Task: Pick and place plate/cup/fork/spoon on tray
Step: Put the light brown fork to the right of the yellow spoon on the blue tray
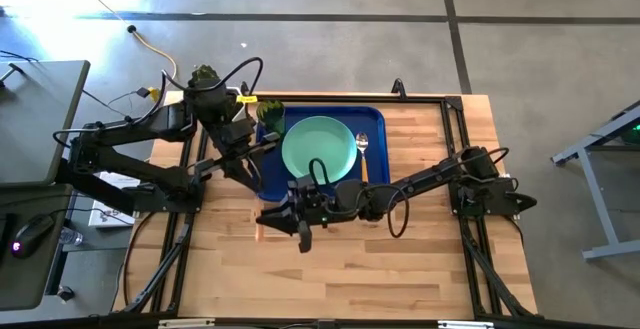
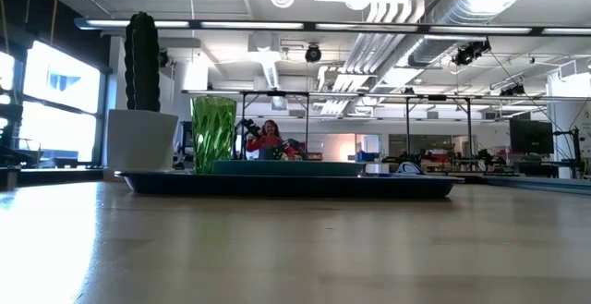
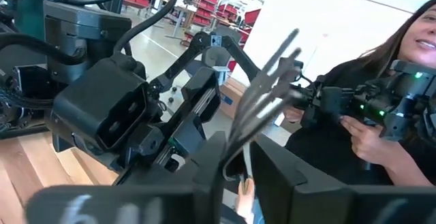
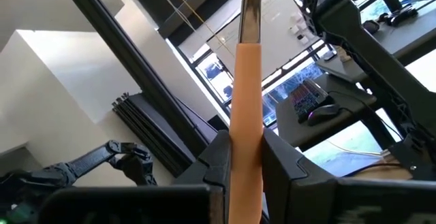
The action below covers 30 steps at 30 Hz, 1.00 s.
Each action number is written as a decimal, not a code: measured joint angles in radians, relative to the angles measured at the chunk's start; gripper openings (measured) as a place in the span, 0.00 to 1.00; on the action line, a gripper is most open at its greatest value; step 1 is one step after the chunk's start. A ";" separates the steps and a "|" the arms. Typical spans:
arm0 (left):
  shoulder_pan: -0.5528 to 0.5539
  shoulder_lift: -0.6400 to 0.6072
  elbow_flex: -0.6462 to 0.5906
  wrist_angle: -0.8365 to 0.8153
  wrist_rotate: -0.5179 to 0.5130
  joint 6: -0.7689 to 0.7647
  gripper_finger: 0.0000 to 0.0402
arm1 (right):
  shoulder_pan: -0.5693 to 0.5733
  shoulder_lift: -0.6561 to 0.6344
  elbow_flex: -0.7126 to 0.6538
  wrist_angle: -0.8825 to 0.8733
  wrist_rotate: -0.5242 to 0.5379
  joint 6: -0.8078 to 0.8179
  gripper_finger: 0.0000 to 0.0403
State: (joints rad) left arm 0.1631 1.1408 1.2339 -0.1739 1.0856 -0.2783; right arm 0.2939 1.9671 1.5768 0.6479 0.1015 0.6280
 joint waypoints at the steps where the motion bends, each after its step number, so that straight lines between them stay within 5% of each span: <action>1: 0.000 0.000 0.000 0.000 0.000 0.000 0.11 | 0.000 0.000 0.000 0.000 -0.002 0.000 0.07; 5: -0.002 -0.001 0.000 0.000 0.023 0.002 0.02 | 0.000 0.000 0.000 0.000 -0.010 -0.006 0.07; 13: -0.002 -0.001 0.001 -0.001 0.020 -0.008 0.01 | 0.000 0.000 0.000 0.000 -0.006 -0.001 0.09; 30: 0.008 0.002 0.001 -0.024 -0.067 -0.125 0.00 | 0.000 0.000 -0.001 -0.007 0.036 0.090 0.39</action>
State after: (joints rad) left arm 0.1714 1.1431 1.2346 -0.1982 1.0187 -0.4036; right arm 0.2936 1.9675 1.5761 0.6405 0.1380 0.7181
